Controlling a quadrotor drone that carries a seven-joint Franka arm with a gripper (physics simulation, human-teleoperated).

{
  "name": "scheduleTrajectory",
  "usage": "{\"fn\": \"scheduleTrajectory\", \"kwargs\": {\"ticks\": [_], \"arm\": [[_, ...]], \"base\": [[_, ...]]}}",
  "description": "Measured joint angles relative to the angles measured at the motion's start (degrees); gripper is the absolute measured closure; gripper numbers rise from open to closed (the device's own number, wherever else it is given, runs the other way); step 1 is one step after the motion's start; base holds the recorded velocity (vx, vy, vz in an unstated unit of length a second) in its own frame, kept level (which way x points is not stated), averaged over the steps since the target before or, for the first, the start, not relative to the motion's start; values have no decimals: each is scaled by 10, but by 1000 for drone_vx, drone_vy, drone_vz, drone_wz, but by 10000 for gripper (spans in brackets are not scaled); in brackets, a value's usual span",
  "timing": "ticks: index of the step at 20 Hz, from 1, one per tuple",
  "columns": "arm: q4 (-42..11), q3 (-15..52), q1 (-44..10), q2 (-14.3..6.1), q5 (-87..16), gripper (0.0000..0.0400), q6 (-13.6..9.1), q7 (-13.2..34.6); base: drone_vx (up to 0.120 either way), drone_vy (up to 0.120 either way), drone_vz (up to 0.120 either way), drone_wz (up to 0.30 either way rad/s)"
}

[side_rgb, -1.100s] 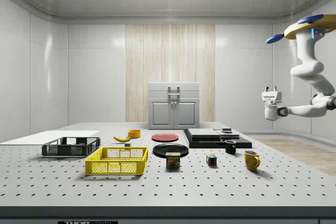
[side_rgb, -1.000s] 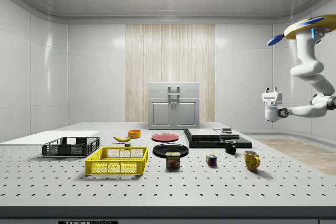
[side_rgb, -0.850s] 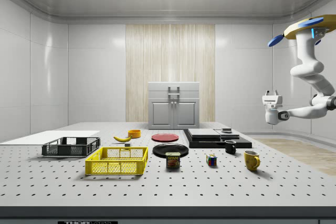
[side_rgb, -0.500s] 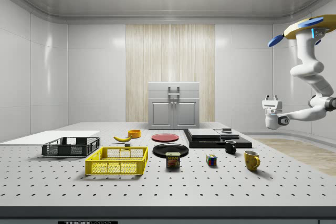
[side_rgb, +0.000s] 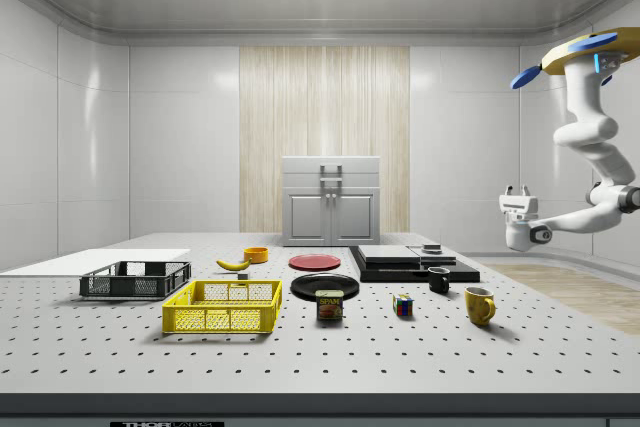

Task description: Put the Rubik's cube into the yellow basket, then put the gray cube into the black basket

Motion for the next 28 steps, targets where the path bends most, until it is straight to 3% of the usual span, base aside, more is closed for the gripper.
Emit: {"fn": "scheduleTrajectory", "kwargs": {"ticks": [22,28], "arm": [[-2,2,-2,-5,-2,0,7,0],[-4,6,-3,-7,-6,0,10,0]], "base": [[0,120,0,0],[113,120,0,0]]}}
